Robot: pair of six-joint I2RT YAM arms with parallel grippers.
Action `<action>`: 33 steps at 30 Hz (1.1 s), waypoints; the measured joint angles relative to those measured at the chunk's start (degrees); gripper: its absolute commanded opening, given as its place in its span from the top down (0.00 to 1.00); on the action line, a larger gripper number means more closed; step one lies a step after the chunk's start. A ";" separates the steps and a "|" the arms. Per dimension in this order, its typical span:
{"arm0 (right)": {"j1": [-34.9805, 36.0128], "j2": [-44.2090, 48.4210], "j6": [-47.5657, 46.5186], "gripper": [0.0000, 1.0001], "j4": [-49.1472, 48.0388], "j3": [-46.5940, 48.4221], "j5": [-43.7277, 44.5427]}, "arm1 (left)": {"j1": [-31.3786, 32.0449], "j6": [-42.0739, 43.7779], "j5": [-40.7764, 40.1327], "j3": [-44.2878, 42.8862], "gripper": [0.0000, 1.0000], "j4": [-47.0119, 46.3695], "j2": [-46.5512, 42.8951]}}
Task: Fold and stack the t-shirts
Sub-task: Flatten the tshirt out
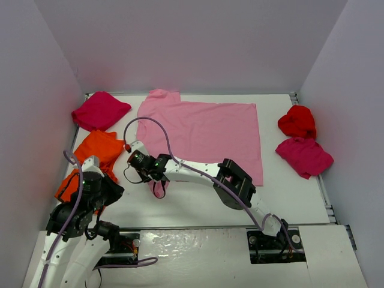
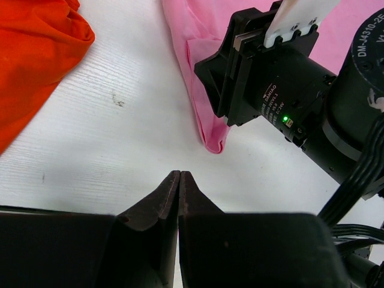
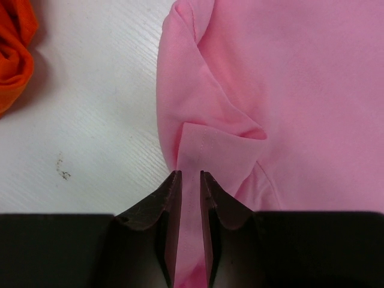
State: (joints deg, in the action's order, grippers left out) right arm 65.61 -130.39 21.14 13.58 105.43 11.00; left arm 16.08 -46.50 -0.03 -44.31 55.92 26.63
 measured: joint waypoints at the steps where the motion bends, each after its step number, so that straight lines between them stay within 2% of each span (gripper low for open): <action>1: -0.01 0.00 -0.01 0.79 0.00 0.00 0.00 | 0.00 0.00 0.00 0.00 1.00 0.00 0.00; 7: -0.22 0.00 -0.19 0.76 0.44 0.97 -0.18 | 0.00 0.00 0.00 0.00 1.00 0.01 0.00; 17: -0.59 -1.47 -0.21 0.76 0.22 4.44 -1.27 | 0.00 0.00 0.00 0.00 1.00 0.02 0.00; 33: -2.92 -3.67 -0.16 0.76 0.33 4.48 -2.11 | 0.00 0.00 0.00 0.00 1.00 0.02 0.00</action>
State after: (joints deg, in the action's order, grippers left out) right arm 62.70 -134.06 20.97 13.91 109.91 8.89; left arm 16.08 -46.50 -0.03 -44.31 55.94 26.63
